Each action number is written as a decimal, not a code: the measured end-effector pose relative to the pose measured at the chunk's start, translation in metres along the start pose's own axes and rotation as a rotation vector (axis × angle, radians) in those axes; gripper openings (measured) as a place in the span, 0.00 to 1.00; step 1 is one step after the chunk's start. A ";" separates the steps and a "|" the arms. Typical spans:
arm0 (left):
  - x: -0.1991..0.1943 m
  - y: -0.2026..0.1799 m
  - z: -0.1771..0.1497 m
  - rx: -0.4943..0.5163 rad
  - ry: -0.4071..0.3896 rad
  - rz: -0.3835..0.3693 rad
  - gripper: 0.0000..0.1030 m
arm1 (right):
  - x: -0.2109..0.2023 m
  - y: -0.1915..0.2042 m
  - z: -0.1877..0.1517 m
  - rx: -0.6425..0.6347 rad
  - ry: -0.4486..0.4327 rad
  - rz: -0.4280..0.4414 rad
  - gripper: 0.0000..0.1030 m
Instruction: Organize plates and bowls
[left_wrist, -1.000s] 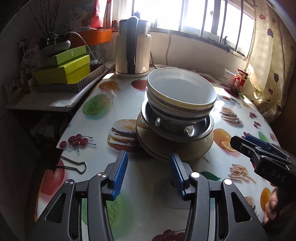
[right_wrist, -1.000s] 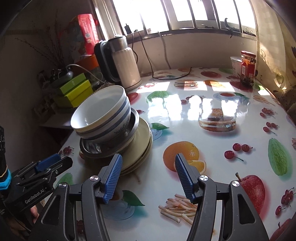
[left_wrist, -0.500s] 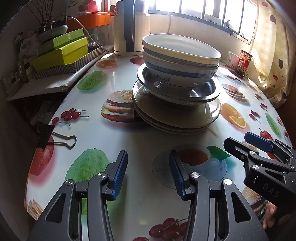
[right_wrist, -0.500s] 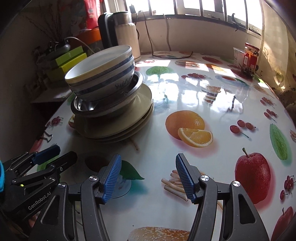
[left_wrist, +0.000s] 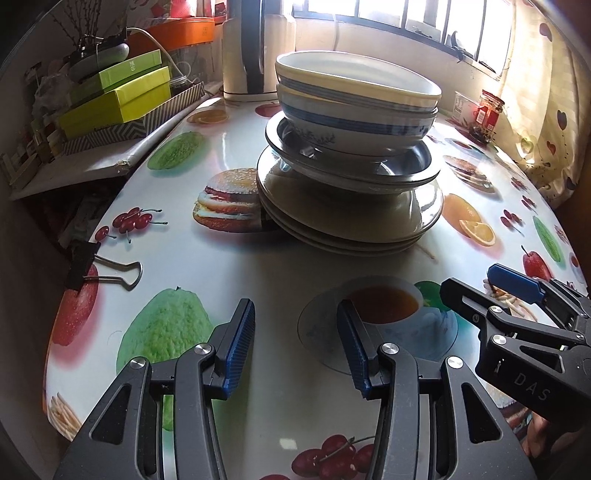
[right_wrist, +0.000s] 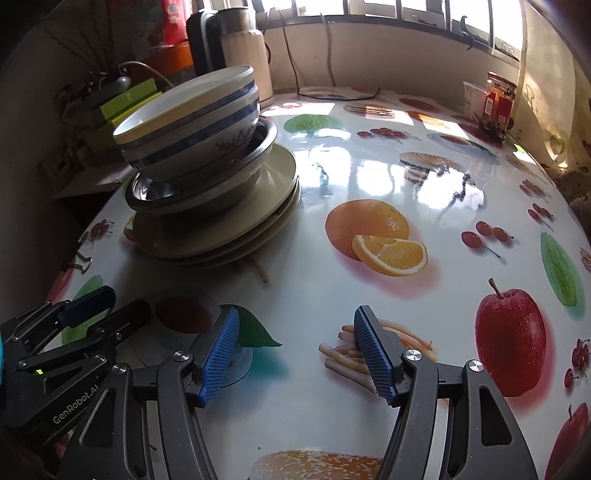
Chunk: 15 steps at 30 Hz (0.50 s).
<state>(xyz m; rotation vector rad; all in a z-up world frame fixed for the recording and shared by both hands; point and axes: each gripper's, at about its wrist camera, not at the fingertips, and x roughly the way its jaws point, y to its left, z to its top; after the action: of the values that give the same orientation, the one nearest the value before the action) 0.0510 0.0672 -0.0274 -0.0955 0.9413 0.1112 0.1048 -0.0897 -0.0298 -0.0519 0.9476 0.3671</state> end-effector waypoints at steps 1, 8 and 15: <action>0.000 -0.001 0.000 0.003 0.000 0.003 0.46 | 0.000 0.000 0.000 -0.002 0.000 -0.002 0.66; 0.001 -0.003 0.000 0.012 0.002 0.019 0.46 | 0.001 0.001 -0.001 -0.004 -0.003 -0.012 0.69; 0.001 -0.003 -0.001 0.010 0.000 0.021 0.46 | 0.000 0.000 -0.001 0.002 -0.005 -0.009 0.71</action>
<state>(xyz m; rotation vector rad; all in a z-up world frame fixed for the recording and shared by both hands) 0.0514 0.0644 -0.0283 -0.0767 0.9430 0.1264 0.1042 -0.0900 -0.0308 -0.0539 0.9427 0.3578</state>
